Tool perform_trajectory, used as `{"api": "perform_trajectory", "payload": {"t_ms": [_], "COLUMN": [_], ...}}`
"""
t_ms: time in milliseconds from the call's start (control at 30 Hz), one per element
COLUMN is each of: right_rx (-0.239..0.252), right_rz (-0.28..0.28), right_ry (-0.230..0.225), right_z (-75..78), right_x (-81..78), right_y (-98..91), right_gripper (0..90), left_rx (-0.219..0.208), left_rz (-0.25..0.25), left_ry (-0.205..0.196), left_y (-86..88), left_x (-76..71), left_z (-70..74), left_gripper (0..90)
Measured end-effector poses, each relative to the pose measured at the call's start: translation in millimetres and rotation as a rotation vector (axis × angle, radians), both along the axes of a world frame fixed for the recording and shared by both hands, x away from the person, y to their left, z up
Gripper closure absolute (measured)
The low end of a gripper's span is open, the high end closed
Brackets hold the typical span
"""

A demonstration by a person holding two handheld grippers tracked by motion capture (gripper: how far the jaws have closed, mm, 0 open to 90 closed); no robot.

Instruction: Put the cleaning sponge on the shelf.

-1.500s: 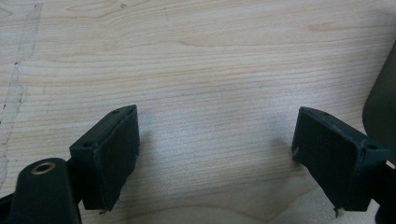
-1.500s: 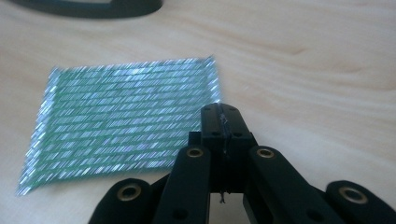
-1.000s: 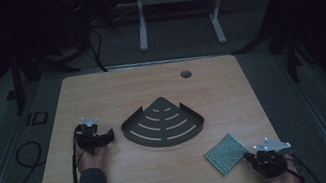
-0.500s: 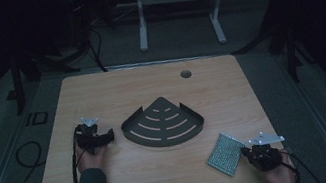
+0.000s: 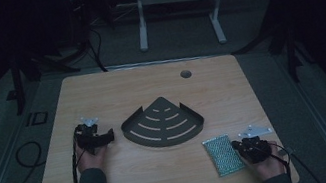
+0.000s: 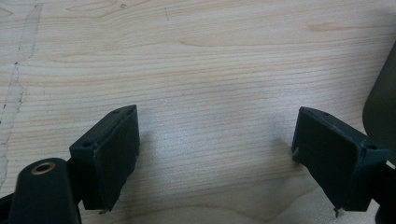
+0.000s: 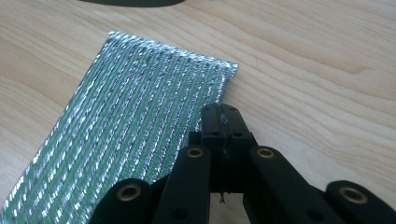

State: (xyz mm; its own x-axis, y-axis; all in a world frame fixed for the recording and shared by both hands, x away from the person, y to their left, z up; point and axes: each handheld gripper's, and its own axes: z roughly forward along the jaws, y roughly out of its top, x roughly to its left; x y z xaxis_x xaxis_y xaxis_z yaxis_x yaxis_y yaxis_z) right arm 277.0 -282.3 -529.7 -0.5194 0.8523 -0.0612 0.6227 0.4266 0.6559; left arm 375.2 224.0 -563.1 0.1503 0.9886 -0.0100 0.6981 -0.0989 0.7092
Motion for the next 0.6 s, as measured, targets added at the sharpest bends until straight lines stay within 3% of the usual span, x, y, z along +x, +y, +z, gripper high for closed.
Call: {"api": "perform_trajectory", "payload": {"t_ms": [233,600], "right_rx": [0.02,0.036], "right_rz": [0.016,-0.011], "right_ry": [-0.001,0.08], "right_z": [7.7,5.9], "right_x": [-0.1,3.9], "right_y": [3.4,2.0], "right_gripper": [86.4,80.6], "left_rx": [0.001,0.001], "left_rz": [0.0,0.0], "left_ry": [0.001,0.0], "left_y": [0.0,0.0], "left_x": [0.1,0.1], "left_z": [0.1,0.0], "left_gripper": [15.6,15.5]}}
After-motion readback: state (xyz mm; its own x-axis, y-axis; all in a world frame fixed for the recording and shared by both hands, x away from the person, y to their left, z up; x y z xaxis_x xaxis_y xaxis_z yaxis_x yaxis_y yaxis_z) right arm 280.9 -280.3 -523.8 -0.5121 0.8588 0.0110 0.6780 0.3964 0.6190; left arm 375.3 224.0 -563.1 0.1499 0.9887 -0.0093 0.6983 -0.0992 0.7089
